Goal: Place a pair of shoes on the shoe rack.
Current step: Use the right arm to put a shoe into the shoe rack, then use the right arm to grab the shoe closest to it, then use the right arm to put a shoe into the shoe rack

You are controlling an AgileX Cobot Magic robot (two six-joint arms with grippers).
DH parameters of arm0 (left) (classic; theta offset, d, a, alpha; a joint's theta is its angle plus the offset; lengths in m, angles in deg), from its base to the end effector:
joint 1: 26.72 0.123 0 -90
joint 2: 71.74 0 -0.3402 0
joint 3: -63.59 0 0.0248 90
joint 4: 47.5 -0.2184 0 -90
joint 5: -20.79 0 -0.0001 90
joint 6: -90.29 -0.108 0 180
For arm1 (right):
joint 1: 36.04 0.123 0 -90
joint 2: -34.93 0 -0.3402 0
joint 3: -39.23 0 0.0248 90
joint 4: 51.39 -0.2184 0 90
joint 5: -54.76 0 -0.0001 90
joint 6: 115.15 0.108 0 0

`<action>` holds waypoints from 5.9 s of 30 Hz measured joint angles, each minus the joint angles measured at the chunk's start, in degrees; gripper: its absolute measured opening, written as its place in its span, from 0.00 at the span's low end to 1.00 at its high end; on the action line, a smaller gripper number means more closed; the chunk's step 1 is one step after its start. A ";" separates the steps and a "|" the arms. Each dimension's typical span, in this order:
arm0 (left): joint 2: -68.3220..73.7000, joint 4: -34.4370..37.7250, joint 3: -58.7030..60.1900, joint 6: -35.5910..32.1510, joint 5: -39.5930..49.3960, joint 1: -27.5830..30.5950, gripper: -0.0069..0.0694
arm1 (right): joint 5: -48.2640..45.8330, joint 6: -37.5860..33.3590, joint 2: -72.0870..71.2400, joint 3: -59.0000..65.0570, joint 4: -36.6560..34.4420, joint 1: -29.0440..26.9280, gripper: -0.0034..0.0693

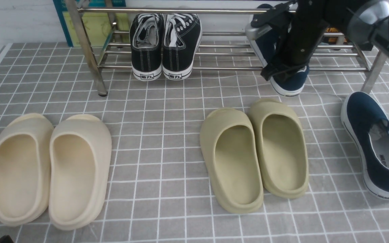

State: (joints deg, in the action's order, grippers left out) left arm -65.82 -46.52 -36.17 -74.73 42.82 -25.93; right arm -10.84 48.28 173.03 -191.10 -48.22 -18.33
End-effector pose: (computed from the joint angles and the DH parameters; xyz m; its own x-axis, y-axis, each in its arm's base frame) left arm -0.0196 -0.0010 0.1637 -0.2981 -0.2779 -0.9132 -0.0928 0.9606 -0.2620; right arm 0.4959 0.1526 0.2870 -0.7235 -0.5529 -0.4132 -0.5300 0.8285 -0.1806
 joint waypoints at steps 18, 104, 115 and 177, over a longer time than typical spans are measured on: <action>0.00 0.05 0.00 0.00 0.00 0.00 0.24 | 7.49 4.61 -0.26 -0.60 1.01 0.00 0.43; 0.00 0.06 0.00 -0.06 0.00 0.00 0.28 | 8.52 15.40 -39.03 63.84 -1.00 -14.26 0.54; 0.00 0.06 0.00 -0.06 0.00 0.00 0.28 | 18.63 15.88 -36.04 68.70 -1.64 -14.26 0.54; 0.00 0.06 0.00 -0.06 0.00 0.00 0.31 | -3.78 -4.75 -4.65 5.89 -17.75 -14.26 0.10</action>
State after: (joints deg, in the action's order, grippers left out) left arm -65.82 -46.45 -36.17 -74.79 42.82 -25.93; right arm -14.62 43.54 168.38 -185.21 -65.97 -32.59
